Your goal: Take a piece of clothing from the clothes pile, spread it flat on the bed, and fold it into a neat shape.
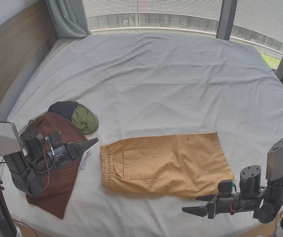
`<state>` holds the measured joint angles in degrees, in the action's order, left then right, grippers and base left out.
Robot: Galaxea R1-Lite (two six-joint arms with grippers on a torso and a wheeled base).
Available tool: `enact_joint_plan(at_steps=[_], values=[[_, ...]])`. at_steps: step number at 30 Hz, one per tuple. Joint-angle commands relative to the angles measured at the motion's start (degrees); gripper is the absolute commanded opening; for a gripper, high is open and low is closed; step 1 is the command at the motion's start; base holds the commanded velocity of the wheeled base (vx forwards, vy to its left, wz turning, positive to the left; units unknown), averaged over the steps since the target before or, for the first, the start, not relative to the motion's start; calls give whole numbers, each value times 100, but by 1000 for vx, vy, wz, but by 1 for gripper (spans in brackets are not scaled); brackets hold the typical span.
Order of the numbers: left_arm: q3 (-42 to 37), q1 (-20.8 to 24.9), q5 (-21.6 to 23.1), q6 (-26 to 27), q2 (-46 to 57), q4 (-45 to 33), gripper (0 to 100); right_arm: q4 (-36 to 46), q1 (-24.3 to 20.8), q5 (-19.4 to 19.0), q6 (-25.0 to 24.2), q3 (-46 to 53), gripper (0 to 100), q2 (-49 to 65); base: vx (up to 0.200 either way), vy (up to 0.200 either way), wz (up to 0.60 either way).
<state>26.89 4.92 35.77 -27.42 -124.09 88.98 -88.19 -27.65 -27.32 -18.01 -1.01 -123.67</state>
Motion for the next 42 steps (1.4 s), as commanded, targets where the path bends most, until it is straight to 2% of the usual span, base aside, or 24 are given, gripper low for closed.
enact_joint_plan(at_steps=[1, 3, 10, 15, 23, 30, 42], values=[[-35, 17, 0, 8, 7, 14, 100, -23, -65, -10, -63, -189, 100, 1, 0, 0, 0], [-35, 17, 0, 8, 25, 14, 100, -23, -21, -19, -115, -338, 100, 45, 0, 0, 0], [-105, -9, 115, -18, 306, 14, 100, -23, -39, -116, -819, -857, 100, 405, 0, 0, 0], [-202, -27, 247, -62, 315, 14, 100, -32, 49, -142, -827, -839, 100, 405, 0, 0, 0], [-272, 44, 264, -88, 104, 14, 100, -23, 550, -230, -836, -830, 100, 801, 0, 0, 0], [-422, 149, 264, -431, 34, 5, 100, -23, 559, -230, -836, -804, 100, 757, 0, 0, 0], [-387, 334, 247, -282, -748, 14, 100, -23, 559, -230, -819, -778, 100, 643, 0, 0, 0]])
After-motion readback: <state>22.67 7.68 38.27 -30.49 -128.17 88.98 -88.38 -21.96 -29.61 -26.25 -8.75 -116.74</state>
